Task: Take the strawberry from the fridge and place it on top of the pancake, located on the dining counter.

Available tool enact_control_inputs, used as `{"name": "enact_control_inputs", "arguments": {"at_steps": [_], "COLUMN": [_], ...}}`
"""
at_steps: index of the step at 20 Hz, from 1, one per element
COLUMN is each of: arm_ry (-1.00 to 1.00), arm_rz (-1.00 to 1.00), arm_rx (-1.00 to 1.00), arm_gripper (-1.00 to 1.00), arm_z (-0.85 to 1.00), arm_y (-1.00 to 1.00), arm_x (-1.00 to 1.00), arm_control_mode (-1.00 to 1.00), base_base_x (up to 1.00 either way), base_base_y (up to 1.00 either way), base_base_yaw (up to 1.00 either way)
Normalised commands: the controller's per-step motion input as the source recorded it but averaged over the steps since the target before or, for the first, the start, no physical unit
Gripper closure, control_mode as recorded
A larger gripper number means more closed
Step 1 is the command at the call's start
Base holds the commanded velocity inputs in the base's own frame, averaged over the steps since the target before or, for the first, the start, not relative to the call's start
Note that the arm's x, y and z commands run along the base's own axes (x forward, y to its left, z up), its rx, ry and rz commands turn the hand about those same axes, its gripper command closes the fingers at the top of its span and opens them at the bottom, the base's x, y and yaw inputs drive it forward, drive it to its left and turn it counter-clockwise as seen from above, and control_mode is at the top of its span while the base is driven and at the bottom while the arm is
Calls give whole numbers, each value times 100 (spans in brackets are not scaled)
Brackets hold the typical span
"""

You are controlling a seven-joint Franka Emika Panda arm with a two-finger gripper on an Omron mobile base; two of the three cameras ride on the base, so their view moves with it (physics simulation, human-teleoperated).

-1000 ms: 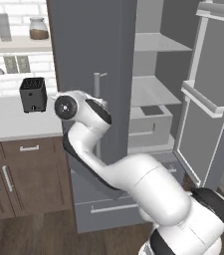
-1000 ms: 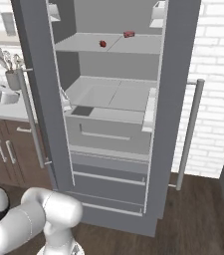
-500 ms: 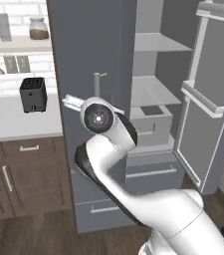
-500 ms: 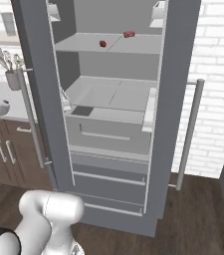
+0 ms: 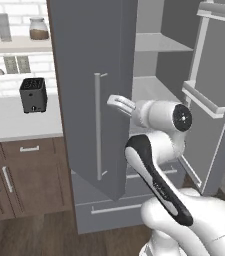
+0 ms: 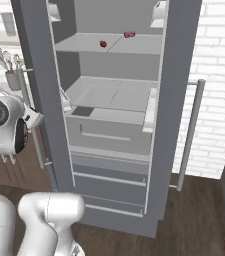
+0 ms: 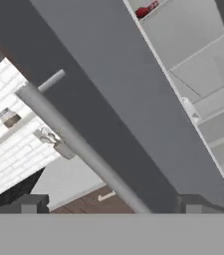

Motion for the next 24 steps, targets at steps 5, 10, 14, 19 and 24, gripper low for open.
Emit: {"name": "enact_control_inputs", "arguments": {"at_steps": [5, 10, 14, 19, 24], "arm_ry": [0, 18, 27, 24, 16], "arm_rz": [19, 19, 21, 23, 16], "arm_rx": [22, 27, 20, 15, 10], "arm_gripper": [-100, -100, -100, -100, -100], "arm_z": [0, 57, 56, 20, -2], "arm_y": [-69, -50, -30, -23, -1], "arm_x": [0, 10, 28, 37, 57], "arm_control_mode": [-100, -100, -100, -100, -100], "base_base_x": [0, 0, 0, 0, 0], "base_base_y": [0, 0, 0, 0, 0], "base_base_yaw": [0, 0, 0, 0, 0]}}
